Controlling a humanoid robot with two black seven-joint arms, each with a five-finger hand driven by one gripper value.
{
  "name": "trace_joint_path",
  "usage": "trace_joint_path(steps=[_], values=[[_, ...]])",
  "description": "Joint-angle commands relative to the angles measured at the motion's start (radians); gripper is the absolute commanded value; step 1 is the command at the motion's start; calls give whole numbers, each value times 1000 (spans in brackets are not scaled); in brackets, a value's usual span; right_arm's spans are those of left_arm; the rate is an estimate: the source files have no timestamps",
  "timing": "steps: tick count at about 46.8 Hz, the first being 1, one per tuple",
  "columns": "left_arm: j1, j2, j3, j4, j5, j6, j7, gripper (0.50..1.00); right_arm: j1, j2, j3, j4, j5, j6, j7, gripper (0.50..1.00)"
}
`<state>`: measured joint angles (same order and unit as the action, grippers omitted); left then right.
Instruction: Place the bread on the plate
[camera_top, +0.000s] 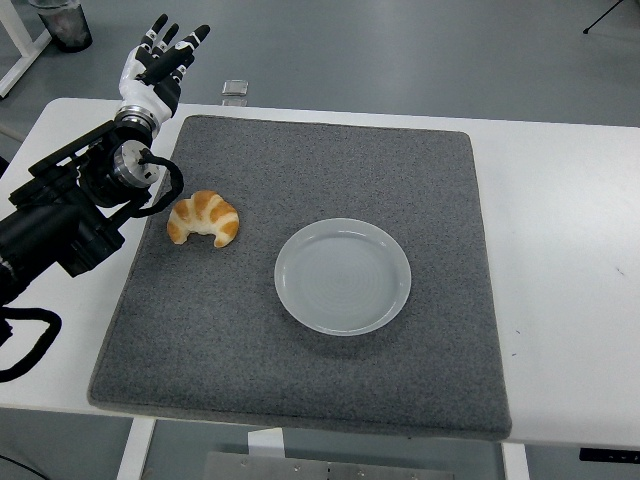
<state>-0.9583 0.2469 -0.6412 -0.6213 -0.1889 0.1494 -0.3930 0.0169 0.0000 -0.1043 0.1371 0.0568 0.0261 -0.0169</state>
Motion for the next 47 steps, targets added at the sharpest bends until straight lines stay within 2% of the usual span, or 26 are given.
trace_joint_path(steps=[1, 23, 26, 34, 39, 44, 47], values=[[1, 0, 2, -1, 0, 1, -1, 1000, 0, 0, 0, -1, 0, 0, 0, 952], [0, 3, 12, 0, 11, -2, 2, 1000, 0, 0, 0, -1, 0, 0, 0, 952], [-5, 3, 31, 8, 71, -1, -3, 1000, 0, 0, 0, 1, 0, 0, 0, 952], [-19, 6, 43, 12, 379, 9, -15, 1000, 0, 0, 0, 1, 0, 0, 0, 952], [-28, 29, 46, 3, 460, -5, -15, 1000, 0, 0, 0, 1, 0, 0, 0, 952], [-34, 61, 103, -37, 519, -76, -7, 1000, 0, 0, 0, 1, 0, 0, 0, 952], [-53, 104, 176, -72, 539, -96, -6, 1000, 0, 0, 0, 1, 0, 0, 0, 954]])
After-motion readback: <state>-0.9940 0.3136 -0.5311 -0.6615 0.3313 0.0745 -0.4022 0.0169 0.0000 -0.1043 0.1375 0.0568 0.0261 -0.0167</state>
